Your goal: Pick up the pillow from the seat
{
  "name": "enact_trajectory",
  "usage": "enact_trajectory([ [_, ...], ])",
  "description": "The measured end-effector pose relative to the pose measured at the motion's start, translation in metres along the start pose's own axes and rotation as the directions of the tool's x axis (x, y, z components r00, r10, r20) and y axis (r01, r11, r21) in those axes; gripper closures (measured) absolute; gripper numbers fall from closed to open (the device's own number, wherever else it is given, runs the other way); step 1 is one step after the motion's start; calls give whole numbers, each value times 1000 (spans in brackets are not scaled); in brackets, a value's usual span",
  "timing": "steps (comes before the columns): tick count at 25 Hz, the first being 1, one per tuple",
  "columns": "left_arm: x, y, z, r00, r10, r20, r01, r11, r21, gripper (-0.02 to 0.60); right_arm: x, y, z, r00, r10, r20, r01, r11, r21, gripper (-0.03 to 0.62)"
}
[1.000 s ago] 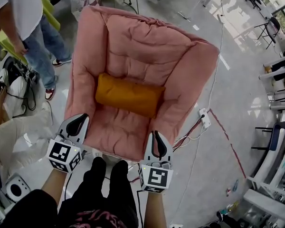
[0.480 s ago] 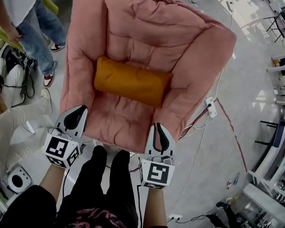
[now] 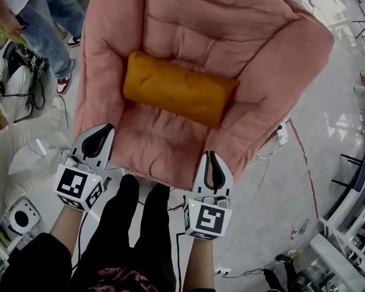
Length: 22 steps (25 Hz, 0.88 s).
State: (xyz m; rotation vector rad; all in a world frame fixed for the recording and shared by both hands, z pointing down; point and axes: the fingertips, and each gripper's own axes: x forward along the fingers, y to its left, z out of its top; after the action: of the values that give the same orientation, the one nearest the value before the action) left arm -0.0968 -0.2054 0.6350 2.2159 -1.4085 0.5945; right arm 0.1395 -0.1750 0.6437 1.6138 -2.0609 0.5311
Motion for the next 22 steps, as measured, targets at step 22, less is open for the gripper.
enact_trajectory([
  [22, 62, 27, -19, 999, -15, -50, 15, 1000, -9, 417, 57, -18, -6, 999, 30, -11, -30, 999, 35, 416],
])
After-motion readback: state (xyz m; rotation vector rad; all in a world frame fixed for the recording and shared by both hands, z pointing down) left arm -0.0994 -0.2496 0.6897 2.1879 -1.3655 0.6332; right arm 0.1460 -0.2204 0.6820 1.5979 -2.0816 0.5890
